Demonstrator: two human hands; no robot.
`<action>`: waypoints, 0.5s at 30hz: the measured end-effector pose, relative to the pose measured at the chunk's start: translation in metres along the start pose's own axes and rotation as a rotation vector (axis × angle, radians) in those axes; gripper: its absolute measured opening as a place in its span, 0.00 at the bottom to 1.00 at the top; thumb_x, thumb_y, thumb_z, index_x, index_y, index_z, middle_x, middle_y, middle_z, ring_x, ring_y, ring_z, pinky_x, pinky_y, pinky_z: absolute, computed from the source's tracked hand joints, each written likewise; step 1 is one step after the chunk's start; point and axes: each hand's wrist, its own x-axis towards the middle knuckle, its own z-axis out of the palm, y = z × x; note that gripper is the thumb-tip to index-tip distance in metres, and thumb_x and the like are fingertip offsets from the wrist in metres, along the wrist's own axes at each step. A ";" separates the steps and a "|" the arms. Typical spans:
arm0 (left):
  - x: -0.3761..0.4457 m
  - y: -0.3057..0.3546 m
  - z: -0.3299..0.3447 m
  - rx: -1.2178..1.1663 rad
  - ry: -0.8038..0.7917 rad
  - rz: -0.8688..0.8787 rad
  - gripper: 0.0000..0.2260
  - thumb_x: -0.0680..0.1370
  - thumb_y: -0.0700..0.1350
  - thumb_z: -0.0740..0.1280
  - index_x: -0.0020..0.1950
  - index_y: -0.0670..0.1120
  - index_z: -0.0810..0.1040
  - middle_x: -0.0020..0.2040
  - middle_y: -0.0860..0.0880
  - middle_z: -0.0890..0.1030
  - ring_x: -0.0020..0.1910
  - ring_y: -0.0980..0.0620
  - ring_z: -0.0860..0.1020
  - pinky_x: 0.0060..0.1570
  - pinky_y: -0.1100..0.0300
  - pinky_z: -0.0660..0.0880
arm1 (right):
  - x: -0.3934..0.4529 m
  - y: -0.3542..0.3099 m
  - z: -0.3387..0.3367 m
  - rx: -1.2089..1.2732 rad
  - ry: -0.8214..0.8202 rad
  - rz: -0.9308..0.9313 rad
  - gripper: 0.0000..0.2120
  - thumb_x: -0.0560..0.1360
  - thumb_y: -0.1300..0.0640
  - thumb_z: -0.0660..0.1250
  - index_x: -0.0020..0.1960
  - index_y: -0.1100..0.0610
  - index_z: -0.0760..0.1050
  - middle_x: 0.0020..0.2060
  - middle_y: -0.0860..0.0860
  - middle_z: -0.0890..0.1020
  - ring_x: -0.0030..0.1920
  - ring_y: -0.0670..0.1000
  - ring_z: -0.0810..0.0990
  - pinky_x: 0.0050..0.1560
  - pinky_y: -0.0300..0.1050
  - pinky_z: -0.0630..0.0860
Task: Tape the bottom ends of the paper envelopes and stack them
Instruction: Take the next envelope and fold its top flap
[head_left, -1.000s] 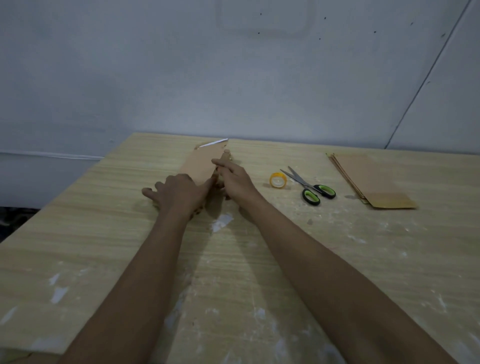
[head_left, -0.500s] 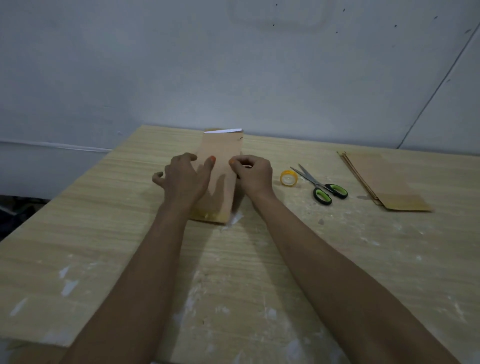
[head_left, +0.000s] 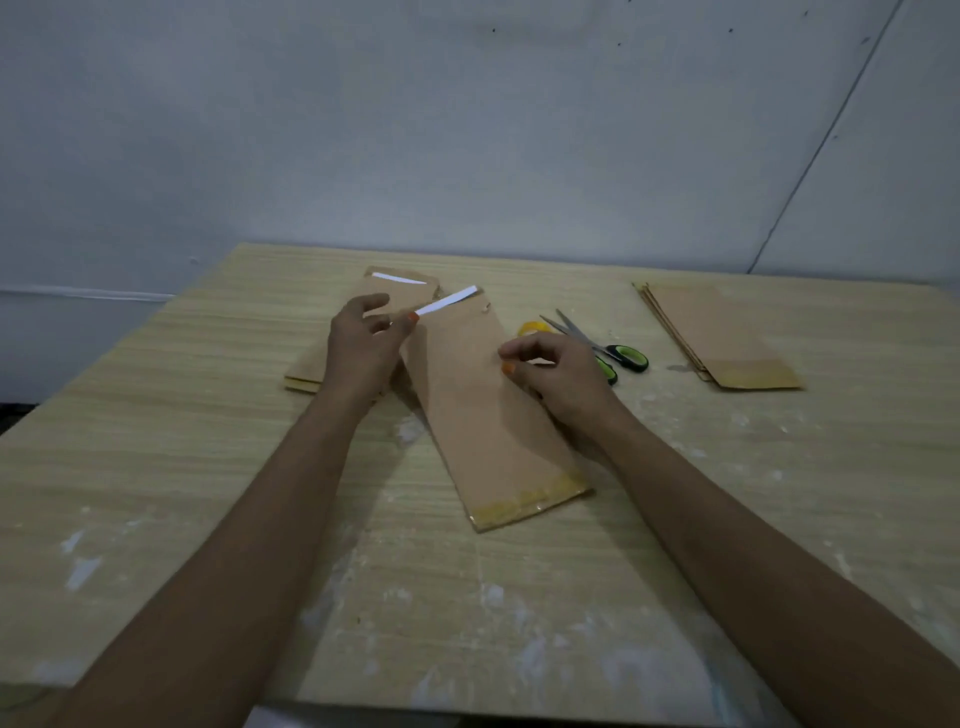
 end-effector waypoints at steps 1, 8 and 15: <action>-0.003 0.000 0.004 -0.008 -0.015 0.028 0.15 0.76 0.43 0.73 0.61 0.44 0.78 0.51 0.44 0.82 0.46 0.51 0.79 0.46 0.57 0.77 | -0.003 0.001 -0.007 -0.012 -0.006 -0.001 0.09 0.75 0.66 0.70 0.47 0.52 0.83 0.45 0.48 0.83 0.35 0.42 0.78 0.38 0.35 0.73; -0.030 0.013 0.033 -0.120 -0.180 0.097 0.05 0.77 0.34 0.70 0.49 0.43 0.81 0.38 0.47 0.80 0.33 0.60 0.77 0.37 0.62 0.76 | -0.018 0.002 -0.039 0.046 -0.048 -0.038 0.12 0.74 0.68 0.70 0.52 0.52 0.82 0.42 0.48 0.77 0.30 0.47 0.71 0.32 0.37 0.69; -0.054 0.015 0.057 -0.155 -0.365 0.037 0.06 0.77 0.34 0.70 0.49 0.45 0.83 0.40 0.46 0.82 0.39 0.53 0.78 0.42 0.58 0.77 | -0.020 0.017 -0.065 0.067 -0.058 -0.092 0.18 0.73 0.68 0.71 0.57 0.49 0.82 0.44 0.50 0.73 0.35 0.52 0.72 0.35 0.41 0.71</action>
